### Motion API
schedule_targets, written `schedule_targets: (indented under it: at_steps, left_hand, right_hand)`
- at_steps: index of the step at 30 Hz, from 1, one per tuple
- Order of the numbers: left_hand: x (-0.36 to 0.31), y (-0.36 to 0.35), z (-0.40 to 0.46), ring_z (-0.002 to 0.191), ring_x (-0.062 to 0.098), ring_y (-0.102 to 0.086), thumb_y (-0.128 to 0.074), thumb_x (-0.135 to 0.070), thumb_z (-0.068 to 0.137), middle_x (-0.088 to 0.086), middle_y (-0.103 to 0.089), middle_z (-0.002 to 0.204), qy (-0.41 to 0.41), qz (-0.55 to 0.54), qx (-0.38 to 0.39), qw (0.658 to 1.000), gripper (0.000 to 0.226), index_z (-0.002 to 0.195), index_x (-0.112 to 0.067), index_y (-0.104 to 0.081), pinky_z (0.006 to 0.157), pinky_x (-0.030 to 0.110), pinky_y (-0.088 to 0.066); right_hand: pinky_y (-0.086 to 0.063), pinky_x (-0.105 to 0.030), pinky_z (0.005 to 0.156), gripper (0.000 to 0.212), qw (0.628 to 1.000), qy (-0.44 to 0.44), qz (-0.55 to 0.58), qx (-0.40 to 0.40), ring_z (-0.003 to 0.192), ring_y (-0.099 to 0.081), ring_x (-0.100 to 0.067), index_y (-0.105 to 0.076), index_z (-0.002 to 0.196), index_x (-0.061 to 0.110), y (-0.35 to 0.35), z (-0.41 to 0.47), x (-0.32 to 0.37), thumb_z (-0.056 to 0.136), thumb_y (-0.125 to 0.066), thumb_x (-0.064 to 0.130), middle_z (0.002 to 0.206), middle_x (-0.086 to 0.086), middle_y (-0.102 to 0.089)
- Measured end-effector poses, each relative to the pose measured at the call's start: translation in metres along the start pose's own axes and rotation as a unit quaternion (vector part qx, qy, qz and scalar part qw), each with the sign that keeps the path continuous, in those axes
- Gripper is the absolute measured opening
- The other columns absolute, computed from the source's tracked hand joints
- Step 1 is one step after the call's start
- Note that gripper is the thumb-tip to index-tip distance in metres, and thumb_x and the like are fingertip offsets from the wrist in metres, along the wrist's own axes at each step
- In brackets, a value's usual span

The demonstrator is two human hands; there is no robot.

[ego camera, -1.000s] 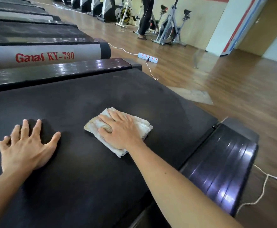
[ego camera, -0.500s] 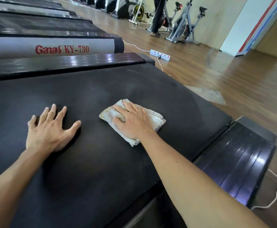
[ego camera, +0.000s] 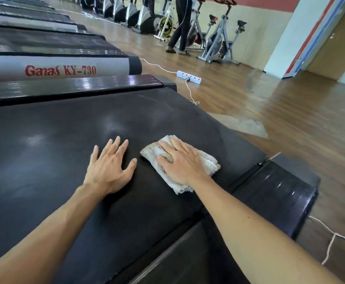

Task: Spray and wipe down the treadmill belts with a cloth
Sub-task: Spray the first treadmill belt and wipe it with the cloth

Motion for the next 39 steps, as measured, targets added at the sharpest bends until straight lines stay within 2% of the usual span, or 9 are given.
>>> schedule_targets:
  at_steps: [7, 12, 16, 19, 22, 28, 31, 35, 39]
  left_hand:
    - [-0.084, -0.035, 0.044, 0.157, 0.015, -0.001, -0.033, -0.058, 0.101, -0.002, -0.007, 0.171, -0.027, -0.029, 0.006, 0.999, 0.072, 0.163, -0.024, -0.017, 0.127, 0.046, 0.003]
    - [-0.086, -0.051, 0.048, 0.157, 0.009, 0.003, -0.024, -0.066, 0.099, -0.007, -0.003, 0.171, -0.032, 0.036, 0.019, 0.999, 0.074, 0.163, -0.030, -0.014, 0.126, 0.043, 0.004]
    - [-0.087, -0.051, 0.048, 0.156, 0.009, 0.004, -0.023, -0.066, 0.098, -0.007, -0.001, 0.171, -0.031, 0.053, 0.018, 0.998, 0.074, 0.163, -0.032, -0.011, 0.126, 0.042, 0.002]
    - [-0.085, -0.053, 0.050, 0.156, 0.008, 0.006, -0.009, -0.071, 0.094, -0.008, 0.002, 0.171, -0.034, 0.072, 0.026, 0.996, 0.078, 0.162, -0.035, -0.007, 0.126, 0.042, 0.001]
    - [-0.085, -0.053, 0.051, 0.156, 0.007, 0.006, 0.004, -0.074, 0.080, -0.009, 0.002, 0.170, -0.037, 0.068, 0.023, 0.997, 0.091, 0.162, -0.037, -0.006, 0.126, 0.042, 0.000]
    - [-0.085, -0.055, 0.051, 0.156, 0.008, 0.007, -0.008, -0.070, 0.094, -0.008, 0.003, 0.170, -0.034, 0.075, 0.022, 0.996, 0.077, 0.162, -0.036, -0.006, 0.125, 0.042, 0.000]
    - [-0.086, -0.053, 0.051, 0.156, 0.007, 0.007, -0.017, -0.068, 0.097, -0.009, 0.004, 0.170, -0.031, 0.089, 0.028, 0.995, 0.074, 0.162, -0.036, -0.005, 0.125, 0.042, 0.000]
    - [-0.084, -0.054, 0.051, 0.156, 0.007, 0.007, -0.002, -0.072, 0.089, -0.008, 0.003, 0.171, -0.035, 0.082, 0.025, 0.996, 0.081, 0.162, -0.037, -0.006, 0.124, 0.042, 0.000]
    - [-0.084, -0.054, 0.052, 0.156, 0.008, 0.008, -0.004, -0.071, 0.092, -0.008, 0.004, 0.170, -0.037, 0.087, 0.031, 0.995, 0.078, 0.162, -0.036, -0.004, 0.124, 0.042, -0.001]
  right_hand:
    - [-0.021, -0.039, 0.124, 0.051, 0.994, -0.096, -0.034, -0.030, 0.151, -0.024, -0.012, -0.040, 0.149, 0.042, 0.034, -0.019, -0.145, 0.099, -0.036, 0.051, 0.163, 0.012, -0.030]
    - [-0.029, -0.042, 0.119, 0.055, 0.989, -0.131, -0.044, -0.055, 0.142, -0.036, -0.016, -0.046, 0.141, 0.045, 0.033, 0.000, -0.163, 0.090, -0.031, 0.059, 0.150, 0.014, -0.041]
    - [-0.019, -0.048, 0.124, 0.066, 0.973, -0.221, -0.052, -0.051, 0.153, -0.022, -0.019, -0.038, 0.153, 0.044, 0.034, 0.017, -0.175, 0.090, -0.025, 0.061, 0.166, 0.007, -0.028]
    - [-0.026, -0.045, 0.119, 0.053, 0.985, -0.152, -0.062, -0.047, 0.146, -0.033, -0.022, -0.045, 0.146, 0.042, 0.040, 0.015, -0.156, 0.096, -0.031, 0.053, 0.155, 0.007, -0.037]
    - [-0.017, -0.039, 0.125, 0.056, 0.999, -0.027, -0.041, 0.018, 0.154, -0.019, -0.015, -0.033, 0.155, 0.044, 0.039, -0.013, -0.144, 0.101, -0.034, 0.056, 0.167, 0.012, -0.022]
    - [-0.017, -0.051, 0.121, 0.061, 0.968, -0.242, -0.070, 0.002, 0.154, -0.019, -0.023, -0.034, 0.152, 0.045, 0.049, 0.015, -0.200, 0.093, -0.021, 0.058, 0.167, 0.005, -0.023]
    - [-0.022, -0.049, 0.121, 0.060, 0.980, -0.185, -0.074, 0.000, 0.152, -0.024, -0.025, -0.040, 0.148, 0.041, 0.044, 0.037, -0.175, 0.093, -0.022, 0.054, 0.161, 0.004, -0.032]
    - [-0.013, -0.044, 0.127, 0.061, 0.996, -0.025, -0.048, 0.072, 0.157, -0.010, -0.017, -0.025, 0.160, 0.045, 0.038, -0.003, -0.135, 0.100, -0.031, 0.058, 0.172, 0.011, -0.012]
    - [-0.015, -0.051, 0.125, 0.066, 0.984, -0.149, -0.071, 0.067, 0.158, -0.010, -0.018, -0.021, 0.159, 0.048, 0.051, -0.011, -0.191, 0.095, -0.026, 0.063, 0.173, 0.011, -0.006]
Point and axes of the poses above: each hand's wrist, its own z-axis towards the middle knuckle, its own y-axis out of the back of the hand, x = y × z, the point moved 5 cm from there along z, towards the middle knuckle
